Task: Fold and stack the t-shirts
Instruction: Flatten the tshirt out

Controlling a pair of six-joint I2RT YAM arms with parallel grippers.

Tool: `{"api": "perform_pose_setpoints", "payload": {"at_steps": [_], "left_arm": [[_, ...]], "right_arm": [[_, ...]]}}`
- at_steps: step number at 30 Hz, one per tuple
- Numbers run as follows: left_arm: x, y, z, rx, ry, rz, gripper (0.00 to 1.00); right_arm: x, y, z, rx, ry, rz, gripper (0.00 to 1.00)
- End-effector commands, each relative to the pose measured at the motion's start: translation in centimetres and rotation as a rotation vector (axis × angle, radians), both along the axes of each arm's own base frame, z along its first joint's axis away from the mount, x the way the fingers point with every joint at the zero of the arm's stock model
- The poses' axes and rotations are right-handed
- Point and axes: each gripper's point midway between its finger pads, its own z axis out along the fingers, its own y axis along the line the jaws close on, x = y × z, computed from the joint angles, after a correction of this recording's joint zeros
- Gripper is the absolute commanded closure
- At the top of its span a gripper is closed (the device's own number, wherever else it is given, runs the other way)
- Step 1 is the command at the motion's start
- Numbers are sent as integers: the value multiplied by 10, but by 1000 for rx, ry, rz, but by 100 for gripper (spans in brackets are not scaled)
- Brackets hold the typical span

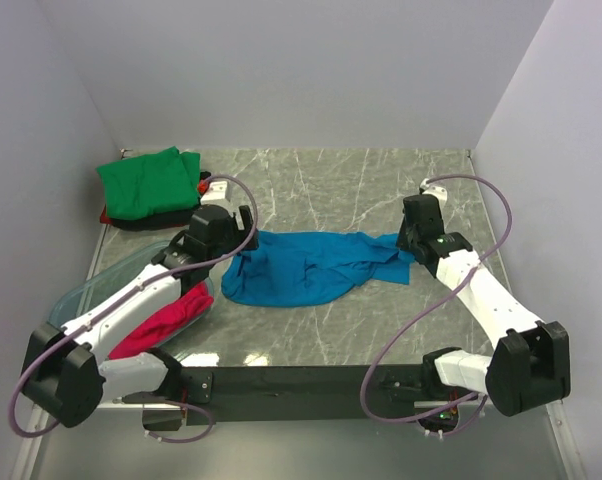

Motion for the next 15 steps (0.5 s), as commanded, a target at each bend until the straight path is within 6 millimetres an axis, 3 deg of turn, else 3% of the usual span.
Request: {"api": "perform_pose_setpoints", "payload": {"at_steps": [1,4,5,8,15], "left_arm": [[2,-13,13,-76,-70,-51,16],[16,-17,-5,-49,-29,-26,16],[20,-18,-29,-12,35,-18,17],[30,-23,-55,23,105,0,20],[52,-27,-69,31,107,45,26]], "right_arm": [[11,5,8,30,-60,18,100],[11,10,2,48,-47,37,100],[11,11,0,50,-46,39,100],[9,10,-2,51,-45,43,100],[7,13,-3,60,-47,58,100]]}}
